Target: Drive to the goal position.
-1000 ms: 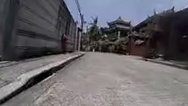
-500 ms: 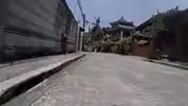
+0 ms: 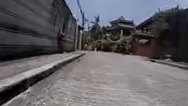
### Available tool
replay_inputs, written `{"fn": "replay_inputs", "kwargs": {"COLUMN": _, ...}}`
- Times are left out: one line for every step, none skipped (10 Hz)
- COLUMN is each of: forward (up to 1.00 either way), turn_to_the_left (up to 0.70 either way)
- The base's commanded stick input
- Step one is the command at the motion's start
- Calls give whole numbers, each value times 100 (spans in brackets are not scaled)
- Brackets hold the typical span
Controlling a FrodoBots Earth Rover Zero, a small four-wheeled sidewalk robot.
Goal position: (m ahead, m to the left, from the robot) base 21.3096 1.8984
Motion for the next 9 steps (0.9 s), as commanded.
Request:
{"fn": "replay_inputs", "kwargs": {"forward": 100, "turn_to_the_left": -2}}
{"fn": "replay_inputs", "kwargs": {"forward": 100, "turn_to_the_left": 0}}
{"fn": "replay_inputs", "kwargs": {"forward": 100, "turn_to_the_left": 0}}
{"fn": "replay_inputs", "kwargs": {"forward": 100, "turn_to_the_left": 0}}
{"fn": "replay_inputs", "kwargs": {"forward": 100, "turn_to_the_left": 0}}
{"fn": "replay_inputs", "kwargs": {"forward": 100, "turn_to_the_left": 0}}
{"fn": "replay_inputs", "kwargs": {"forward": 100, "turn_to_the_left": 0}}
{"fn": "replay_inputs", "kwargs": {"forward": 100, "turn_to_the_left": 0}}
{"fn": "replay_inputs", "kwargs": {"forward": 100, "turn_to_the_left": 0}}
